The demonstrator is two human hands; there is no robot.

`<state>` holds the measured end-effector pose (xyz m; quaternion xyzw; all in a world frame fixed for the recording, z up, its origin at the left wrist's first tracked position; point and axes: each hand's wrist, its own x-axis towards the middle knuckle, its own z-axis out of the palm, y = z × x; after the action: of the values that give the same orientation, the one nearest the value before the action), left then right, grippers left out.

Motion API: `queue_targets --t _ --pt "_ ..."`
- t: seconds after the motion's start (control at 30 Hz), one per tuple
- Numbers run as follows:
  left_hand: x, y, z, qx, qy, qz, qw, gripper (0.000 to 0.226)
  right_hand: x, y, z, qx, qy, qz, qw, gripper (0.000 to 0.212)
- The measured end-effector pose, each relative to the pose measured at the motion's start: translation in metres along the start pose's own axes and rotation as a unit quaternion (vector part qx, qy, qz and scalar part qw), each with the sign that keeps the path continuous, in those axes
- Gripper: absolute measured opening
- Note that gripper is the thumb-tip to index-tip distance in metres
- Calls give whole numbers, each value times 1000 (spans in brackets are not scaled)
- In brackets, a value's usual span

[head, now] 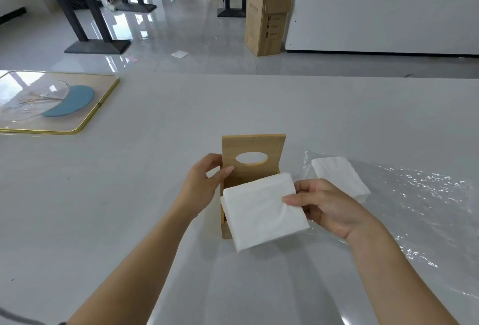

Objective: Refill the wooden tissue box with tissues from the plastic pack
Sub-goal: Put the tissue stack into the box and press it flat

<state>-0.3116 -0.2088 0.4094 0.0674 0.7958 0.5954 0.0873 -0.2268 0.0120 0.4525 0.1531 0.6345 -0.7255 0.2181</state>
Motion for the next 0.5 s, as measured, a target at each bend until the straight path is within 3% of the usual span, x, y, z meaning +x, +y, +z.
queue_targets --t 0.17,0.5 --pt "9 -1 7 -16 18 -1 1000 11 1 -1 4 -25 -11 10 1000 5" --pt "20 -6 12 -40 43 -47 997 20 5 -1 6 -21 5 22 1000 8"
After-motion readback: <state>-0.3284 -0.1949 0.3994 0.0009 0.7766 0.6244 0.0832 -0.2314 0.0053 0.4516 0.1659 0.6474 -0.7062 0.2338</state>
